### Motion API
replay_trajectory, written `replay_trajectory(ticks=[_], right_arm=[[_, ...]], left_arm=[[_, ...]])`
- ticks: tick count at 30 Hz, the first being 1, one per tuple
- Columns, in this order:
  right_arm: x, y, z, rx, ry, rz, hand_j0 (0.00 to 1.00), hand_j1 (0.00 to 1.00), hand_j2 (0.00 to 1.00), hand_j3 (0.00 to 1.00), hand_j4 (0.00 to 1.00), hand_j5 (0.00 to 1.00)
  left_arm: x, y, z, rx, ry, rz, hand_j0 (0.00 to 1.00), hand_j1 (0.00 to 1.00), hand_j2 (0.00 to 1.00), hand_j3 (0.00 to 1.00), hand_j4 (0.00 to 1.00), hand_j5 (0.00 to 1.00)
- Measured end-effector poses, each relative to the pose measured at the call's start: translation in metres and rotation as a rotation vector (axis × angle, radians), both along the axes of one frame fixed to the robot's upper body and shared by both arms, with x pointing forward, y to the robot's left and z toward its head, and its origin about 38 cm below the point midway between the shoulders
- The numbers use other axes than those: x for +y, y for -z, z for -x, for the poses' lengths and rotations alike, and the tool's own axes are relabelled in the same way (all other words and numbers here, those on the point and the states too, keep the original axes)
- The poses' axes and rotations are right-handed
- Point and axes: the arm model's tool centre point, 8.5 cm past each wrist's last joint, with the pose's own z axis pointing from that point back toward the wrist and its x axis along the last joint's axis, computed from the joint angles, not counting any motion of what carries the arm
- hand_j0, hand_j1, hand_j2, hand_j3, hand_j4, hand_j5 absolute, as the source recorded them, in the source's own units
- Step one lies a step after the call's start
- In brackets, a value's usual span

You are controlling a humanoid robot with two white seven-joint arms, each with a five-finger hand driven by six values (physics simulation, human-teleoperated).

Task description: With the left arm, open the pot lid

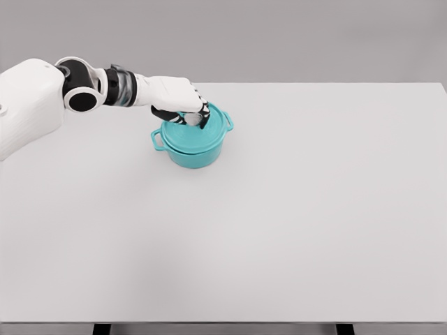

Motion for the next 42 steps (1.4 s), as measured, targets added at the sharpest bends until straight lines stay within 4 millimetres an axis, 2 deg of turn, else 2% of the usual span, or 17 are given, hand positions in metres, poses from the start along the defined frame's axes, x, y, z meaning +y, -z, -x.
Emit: replay_trajectory(ticks=[5, 9, 25, 28, 30, 31, 32, 33, 42], right_arm=[[0.000, 0.000, 0.000, 0.000, 0.000, 0.000, 1.00, 1.00, 1.00, 1.00, 1.00, 1.00], [0.000, 0.000, 0.000, 0.000, 0.000, 0.000, 1.00, 1.00, 1.00, 1.00, 1.00, 1.00], [0.000, 0.000, 0.000, 0.000, 0.000, 0.000, 1.00, 1.00, 1.00, 1.00, 1.00, 1.00], [0.000, 0.000, 0.000, 0.000, 0.000, 0.000, 1.00, 1.00, 1.00, 1.00, 1.00, 1.00], [0.000, 0.000, 0.000, 0.000, 0.000, 0.000, 1.00, 1.00, 1.00, 1.00, 1.00, 1.00], [0.000, 0.000, 0.000, 0.000, 0.000, 0.000, 1.00, 1.00, 1.00, 1.00, 1.00, 1.00], [0.000, 0.000, 0.000, 0.000, 0.000, 0.000, 1.00, 1.00, 1.00, 1.00, 1.00, 1.00], [0.000, 0.000, 0.000, 0.000, 0.000, 0.000, 1.00, 1.00, 1.00, 1.00, 1.00, 1.00], [0.000, 0.000, 0.000, 0.000, 0.000, 0.000, 1.00, 1.00, 1.00, 1.00, 1.00, 1.00]], left_arm=[[0.006, -0.006, -0.002, -0.008, -0.013, 0.007, 0.50, 0.50, 0.50, 0.50, 0.50, 0.50], [0.020, -0.010, -0.004, -0.013, -0.038, 0.008, 0.50, 0.50, 0.50, 0.50, 0.50, 0.50], [0.144, -0.025, -0.003, -0.040, -0.266, -0.030, 0.51, 0.51, 0.51, 0.51, 0.51, 0.51], [0.159, -0.003, 0.003, -0.001, -0.300, -0.037, 0.53, 0.53, 0.53, 0.53, 0.53, 0.53], [0.164, -0.003, 0.003, -0.001, -0.317, -0.030, 0.56, 0.56, 0.56, 0.56, 0.56, 0.56], [0.166, -0.001, 0.003, 0.001, -0.322, -0.028, 0.61, 0.61, 0.61, 0.61, 0.61, 0.61], [0.167, -0.002, 0.003, -0.002, -0.326, -0.026, 0.88, 0.88, 0.88, 0.88, 0.88, 0.88], [0.168, -0.002, 0.003, -0.002, -0.329, -0.025, 1.00, 1.00, 1.00, 1.00, 1.00, 1.00], [0.172, -0.001, 0.003, -0.002, -0.339, -0.024, 1.00, 1.00, 1.00, 1.00, 1.00, 1.00]])
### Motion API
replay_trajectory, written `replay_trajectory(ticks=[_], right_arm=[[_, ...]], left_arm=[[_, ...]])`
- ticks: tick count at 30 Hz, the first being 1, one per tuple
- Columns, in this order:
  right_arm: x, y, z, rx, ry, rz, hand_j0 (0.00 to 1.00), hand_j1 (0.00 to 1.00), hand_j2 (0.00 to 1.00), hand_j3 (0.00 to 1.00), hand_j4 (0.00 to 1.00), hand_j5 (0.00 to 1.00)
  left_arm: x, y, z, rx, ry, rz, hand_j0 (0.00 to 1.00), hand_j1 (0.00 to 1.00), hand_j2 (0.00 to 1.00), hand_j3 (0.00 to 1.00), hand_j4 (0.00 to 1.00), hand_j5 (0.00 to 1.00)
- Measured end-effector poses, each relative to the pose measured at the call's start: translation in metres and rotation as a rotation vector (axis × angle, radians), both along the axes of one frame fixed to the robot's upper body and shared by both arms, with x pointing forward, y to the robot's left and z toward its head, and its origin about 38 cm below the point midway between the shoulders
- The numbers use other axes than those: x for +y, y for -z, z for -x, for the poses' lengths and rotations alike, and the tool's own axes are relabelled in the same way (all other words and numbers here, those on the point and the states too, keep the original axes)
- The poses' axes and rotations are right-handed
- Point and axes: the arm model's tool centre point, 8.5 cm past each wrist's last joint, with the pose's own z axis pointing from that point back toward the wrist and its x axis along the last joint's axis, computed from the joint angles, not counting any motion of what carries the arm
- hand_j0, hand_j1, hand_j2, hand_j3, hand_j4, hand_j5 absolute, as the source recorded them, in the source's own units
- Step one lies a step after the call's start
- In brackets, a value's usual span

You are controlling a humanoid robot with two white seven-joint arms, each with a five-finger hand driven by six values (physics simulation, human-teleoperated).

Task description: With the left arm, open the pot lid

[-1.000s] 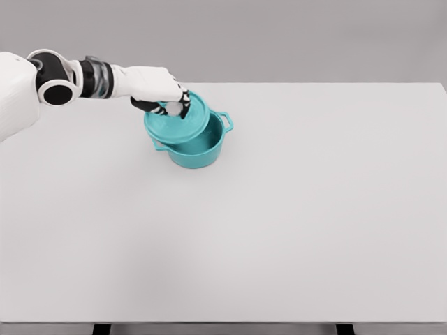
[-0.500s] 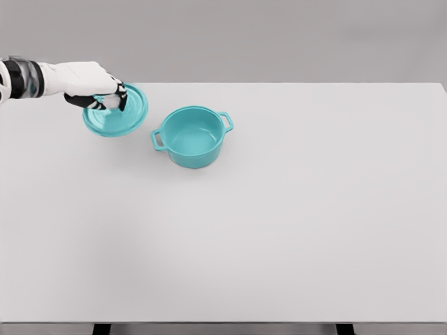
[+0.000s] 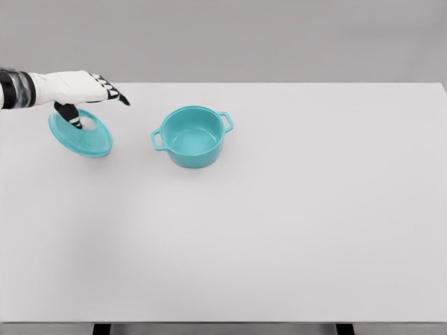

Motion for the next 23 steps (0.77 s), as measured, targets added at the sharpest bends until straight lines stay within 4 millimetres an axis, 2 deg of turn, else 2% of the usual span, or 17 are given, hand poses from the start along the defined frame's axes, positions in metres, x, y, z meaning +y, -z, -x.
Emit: replay_trajectory(ticks=[4, 6, 14, 16, 19, 23], right_arm=[[0.000, 0.000, 0.000, 0.000, 0.000, 0.000, 1.00, 1.00, 1.00, 1.00, 1.00, 1.00], [0.000, 0.000, 0.000, 0.000, 0.000, 0.000, 1.00, 1.00, 1.00, 1.00, 1.00, 1.00], [0.000, 0.000, 0.000, 0.000, 0.000, 0.000, 1.00, 1.00, 1.00, 1.00, 1.00, 1.00], [0.000, 0.000, 0.000, 0.000, 0.000, 0.000, 1.00, 1.00, 1.00, 1.00, 1.00, 1.00], [0.000, 0.000, 0.000, -0.001, 0.000, 0.000, 1.00, 1.00, 1.00, 1.00, 1.00, 1.00], [0.000, 0.000, 0.000, 0.000, 0.000, 0.000, 1.00, 1.00, 1.00, 1.00, 1.00, 1.00]], left_arm=[[0.000, 0.001, 0.000, 0.002, -0.001, -0.001, 1.00, 1.00, 1.00, 1.00, 1.00, 1.00], [0.002, 0.015, 0.005, 0.028, -0.003, -0.006, 1.00, 1.00, 1.00, 1.00, 1.00, 1.00], [0.008, 0.012, 0.004, 0.001, -0.001, -0.072, 1.00, 1.00, 1.00, 1.00, 1.00, 1.00], [0.020, -0.001, 0.003, -0.029, -0.030, -0.047, 1.00, 1.00, 1.00, 1.00, 1.00, 1.00], [0.048, 0.002, 0.013, -0.026, -0.100, 0.009, 1.00, 1.00, 1.00, 1.00, 1.00, 1.00], [0.087, -0.009, 0.024, -0.052, -0.185, 0.042, 1.00, 1.00, 1.00, 1.00, 1.00, 1.00]])
